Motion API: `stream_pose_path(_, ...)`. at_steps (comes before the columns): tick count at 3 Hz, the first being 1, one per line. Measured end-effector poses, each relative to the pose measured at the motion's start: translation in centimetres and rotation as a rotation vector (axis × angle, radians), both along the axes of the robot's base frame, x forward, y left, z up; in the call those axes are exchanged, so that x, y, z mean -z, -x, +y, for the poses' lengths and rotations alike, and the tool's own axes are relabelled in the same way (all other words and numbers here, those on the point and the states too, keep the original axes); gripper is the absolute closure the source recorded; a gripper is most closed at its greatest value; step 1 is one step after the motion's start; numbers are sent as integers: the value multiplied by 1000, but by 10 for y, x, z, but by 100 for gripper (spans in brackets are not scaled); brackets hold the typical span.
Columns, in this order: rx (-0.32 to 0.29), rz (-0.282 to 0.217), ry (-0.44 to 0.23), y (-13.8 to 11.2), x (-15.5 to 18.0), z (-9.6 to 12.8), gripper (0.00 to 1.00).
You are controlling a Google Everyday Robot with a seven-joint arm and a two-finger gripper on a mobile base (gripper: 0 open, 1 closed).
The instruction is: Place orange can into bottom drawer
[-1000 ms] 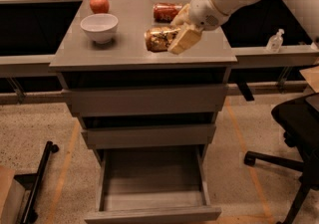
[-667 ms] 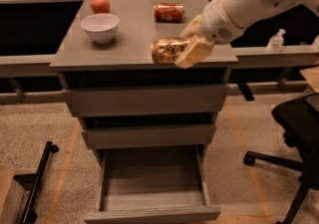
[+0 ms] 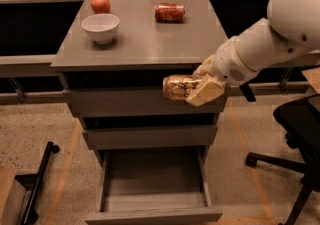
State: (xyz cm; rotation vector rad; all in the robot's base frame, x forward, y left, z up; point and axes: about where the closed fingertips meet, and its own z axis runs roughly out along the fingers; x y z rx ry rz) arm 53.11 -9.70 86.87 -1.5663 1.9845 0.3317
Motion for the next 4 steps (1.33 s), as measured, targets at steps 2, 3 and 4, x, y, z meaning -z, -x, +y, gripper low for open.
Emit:
stream_pose_path(2,-144,53,-72,3,65,50,100)
stream_pose_path(3,-156,100,-161,11,140,70,100)
stream_pose_path(4,-152,114,-184,11,164,75,100)
